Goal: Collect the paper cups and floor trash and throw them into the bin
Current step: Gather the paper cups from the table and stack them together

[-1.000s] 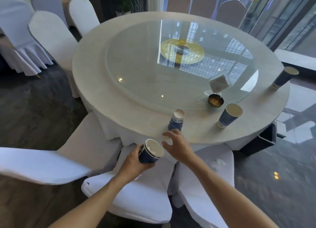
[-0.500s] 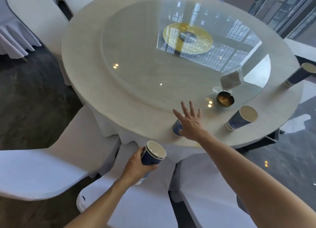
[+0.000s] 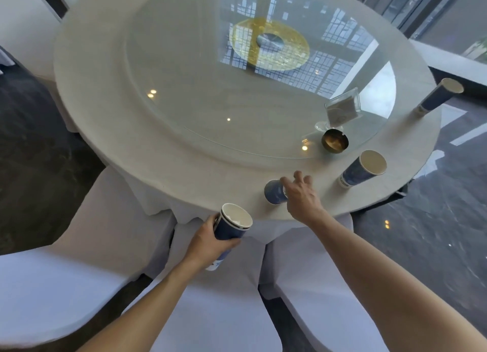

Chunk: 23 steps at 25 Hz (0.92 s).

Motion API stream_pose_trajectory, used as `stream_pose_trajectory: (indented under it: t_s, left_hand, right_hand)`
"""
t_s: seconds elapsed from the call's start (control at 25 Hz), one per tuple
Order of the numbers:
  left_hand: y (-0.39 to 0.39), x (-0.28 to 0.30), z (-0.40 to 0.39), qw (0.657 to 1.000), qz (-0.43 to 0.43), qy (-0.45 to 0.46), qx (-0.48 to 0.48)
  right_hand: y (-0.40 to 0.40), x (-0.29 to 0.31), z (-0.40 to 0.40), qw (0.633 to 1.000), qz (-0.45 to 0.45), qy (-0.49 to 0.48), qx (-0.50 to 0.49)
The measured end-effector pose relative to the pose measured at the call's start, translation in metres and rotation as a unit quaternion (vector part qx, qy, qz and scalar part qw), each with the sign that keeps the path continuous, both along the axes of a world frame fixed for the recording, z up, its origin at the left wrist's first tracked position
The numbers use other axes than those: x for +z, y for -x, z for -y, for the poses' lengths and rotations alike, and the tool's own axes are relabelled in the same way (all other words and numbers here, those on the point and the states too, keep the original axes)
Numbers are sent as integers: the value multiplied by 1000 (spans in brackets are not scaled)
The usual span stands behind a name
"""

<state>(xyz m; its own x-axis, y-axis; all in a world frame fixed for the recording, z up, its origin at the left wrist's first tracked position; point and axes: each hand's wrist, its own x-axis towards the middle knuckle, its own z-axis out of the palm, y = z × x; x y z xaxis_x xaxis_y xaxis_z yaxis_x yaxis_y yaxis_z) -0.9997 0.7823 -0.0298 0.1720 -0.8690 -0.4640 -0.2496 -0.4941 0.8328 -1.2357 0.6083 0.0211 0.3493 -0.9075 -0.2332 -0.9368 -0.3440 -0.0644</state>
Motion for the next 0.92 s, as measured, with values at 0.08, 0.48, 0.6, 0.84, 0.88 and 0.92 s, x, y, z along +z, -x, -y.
stream_pose_trajectory:
  t_s: [0.08,0.48,0.6,0.84,0.88,0.92]
  left_hand:
    - [4,3,11,1000,-10,17,-15]
    - [61,44,36,995,-68,69,11]
    - [84,70,47,984,-107,130,57]
    - [137,125,34,959,-186,198,86]
    - [148,133,25,958,-189,201,84]
    - [159,140,16,957,-190,205,79]
  right_hand:
    - [17,-2,-18,997,16,-7,-69]
    - [112,-8,-152,891,256,-143,-346]
    - [131,1,-183,847,326,-188,-377]
    - [175,22,-229,831,382,-209,-346]
    - [181,26,-235,831,389,-208,-338]
    - [186,31,-241,831,397,-206,-331]
